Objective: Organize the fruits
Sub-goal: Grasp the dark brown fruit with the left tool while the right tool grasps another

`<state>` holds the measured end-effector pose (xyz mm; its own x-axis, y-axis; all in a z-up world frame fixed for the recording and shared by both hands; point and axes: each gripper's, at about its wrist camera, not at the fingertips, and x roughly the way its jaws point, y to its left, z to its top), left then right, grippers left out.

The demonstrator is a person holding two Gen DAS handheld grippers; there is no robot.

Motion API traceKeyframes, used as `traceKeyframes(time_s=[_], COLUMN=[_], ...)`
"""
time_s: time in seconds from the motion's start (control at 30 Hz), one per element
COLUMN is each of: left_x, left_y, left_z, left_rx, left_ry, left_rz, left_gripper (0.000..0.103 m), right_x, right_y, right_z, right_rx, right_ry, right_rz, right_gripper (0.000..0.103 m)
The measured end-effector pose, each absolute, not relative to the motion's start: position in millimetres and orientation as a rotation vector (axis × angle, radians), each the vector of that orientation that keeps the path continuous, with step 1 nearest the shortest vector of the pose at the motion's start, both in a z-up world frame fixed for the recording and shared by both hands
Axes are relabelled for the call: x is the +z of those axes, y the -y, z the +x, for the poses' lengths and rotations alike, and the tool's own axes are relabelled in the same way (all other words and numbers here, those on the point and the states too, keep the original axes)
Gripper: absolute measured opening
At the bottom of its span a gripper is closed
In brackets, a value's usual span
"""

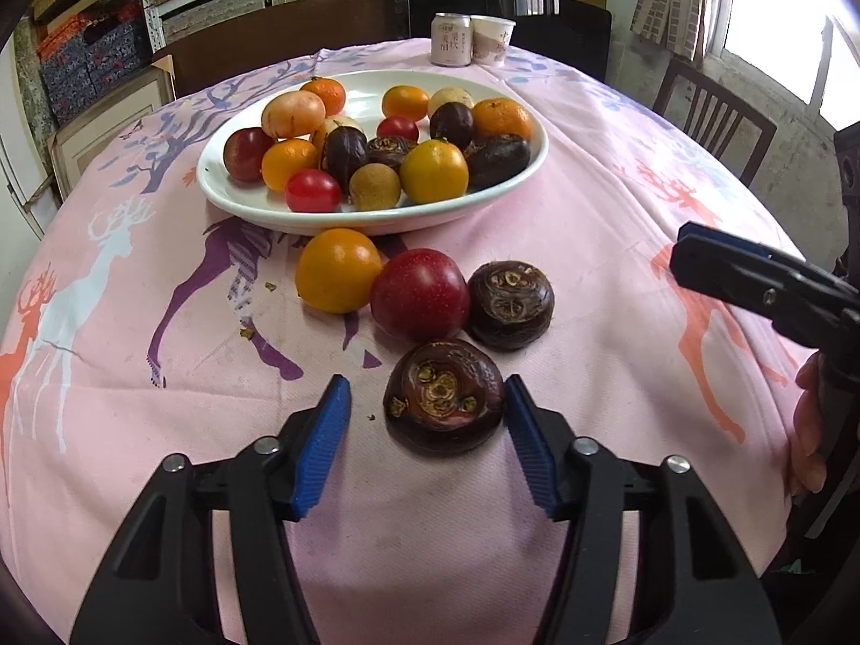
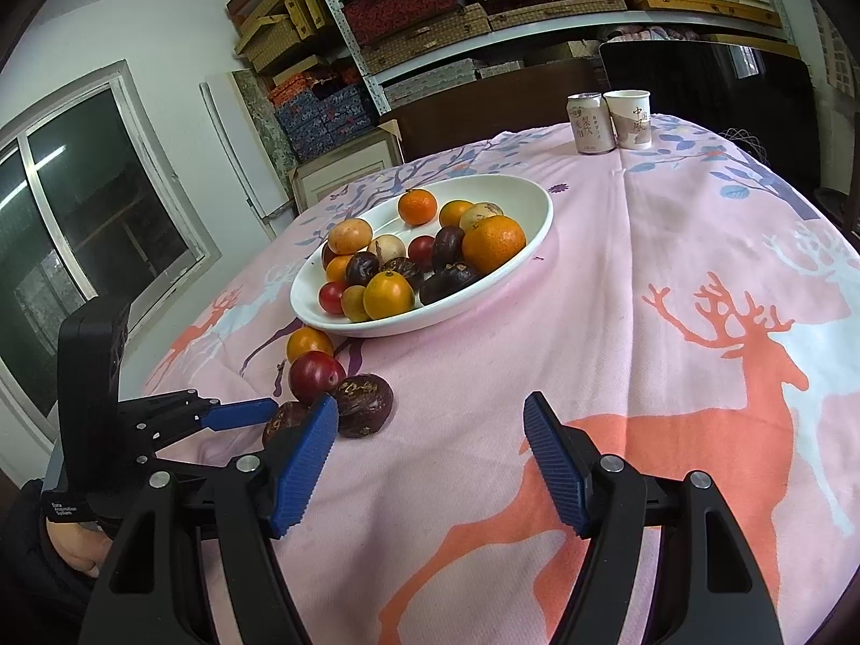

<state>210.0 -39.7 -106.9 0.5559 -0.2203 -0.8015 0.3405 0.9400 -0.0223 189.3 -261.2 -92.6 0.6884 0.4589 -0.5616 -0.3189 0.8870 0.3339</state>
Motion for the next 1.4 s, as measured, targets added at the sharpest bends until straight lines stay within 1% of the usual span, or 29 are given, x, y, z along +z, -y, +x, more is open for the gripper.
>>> traceKeyframes(time_s=[0.03, 0.17, 0.37, 0.63, 0.7, 0.77, 0.97, 1.03, 1.1, 1.13, 1.4], left_x=[-106.0, -97.0, -89.5, -92.2, -93.4, -92.7, -93.6, -93.5, -94.2, -94.3, -94.8], left_y=[37.3, 20.2, -2.4, -38.9, -40.4, -41.8, -43.1, -43.7, -43.7, -43.7, -43.2], left_z=[208.6, 201.2, 189.1, 186.7, 186.5, 186.4, 185.5, 185.5, 185.9, 185.9, 186.5], left_rx=[-0.343, -0.321, -0.278, -0.23, -0.234, -0.241, -0.255, -0.258, -0.262, -0.263, -0.263], left_ry=[-0.917, -0.874, -0.835, -0.816, -0.818, -0.813, -0.809, -0.808, -0.811, -0.812, -0.815], left_rz=[0.123, 0.062, 0.046, -0.04, -0.047, -0.054, -0.072, -0.077, -0.08, -0.08, -0.08], left_gripper=[0.041, 0.041, 0.041, 0.041, 0.041, 0.041, 0.041, 0.041, 0.041, 0.041, 0.041], right_x=[-92.9, -94.4, -94.8, -95.7, -97.6, -100.9, -104.0, -105.7, -105.7, -106.3, -99.8], right_y=[260.0, 253.9, 241.0, 184.3, 173.7, 162.8, 150.3, 151.8, 155.7, 158.6, 191.0], right_z=[189.0, 188.1, 189.7, 191.8, 192.9, 199.1, 220.1, 225.1, 231.6, 232.9, 223.5], right_rx=[0.438, 0.445, 0.44, 0.483, 0.503, 0.521, 0.481, 0.478, 0.481, 0.483, 0.472], right_ry=[-0.685, -0.692, -0.714, -0.779, -0.809, -0.849, -0.905, -0.923, -0.927, -0.927, -0.863], right_rz=[0.216, 0.198, 0.157, -0.068, -0.104, -0.123, -0.12, -0.094, -0.073, -0.06, 0.06], right_gripper=[0.072, 0.072, 0.072, 0.072, 0.071, 0.062, 0.06, 0.057, 0.045, 0.042, 0.042])
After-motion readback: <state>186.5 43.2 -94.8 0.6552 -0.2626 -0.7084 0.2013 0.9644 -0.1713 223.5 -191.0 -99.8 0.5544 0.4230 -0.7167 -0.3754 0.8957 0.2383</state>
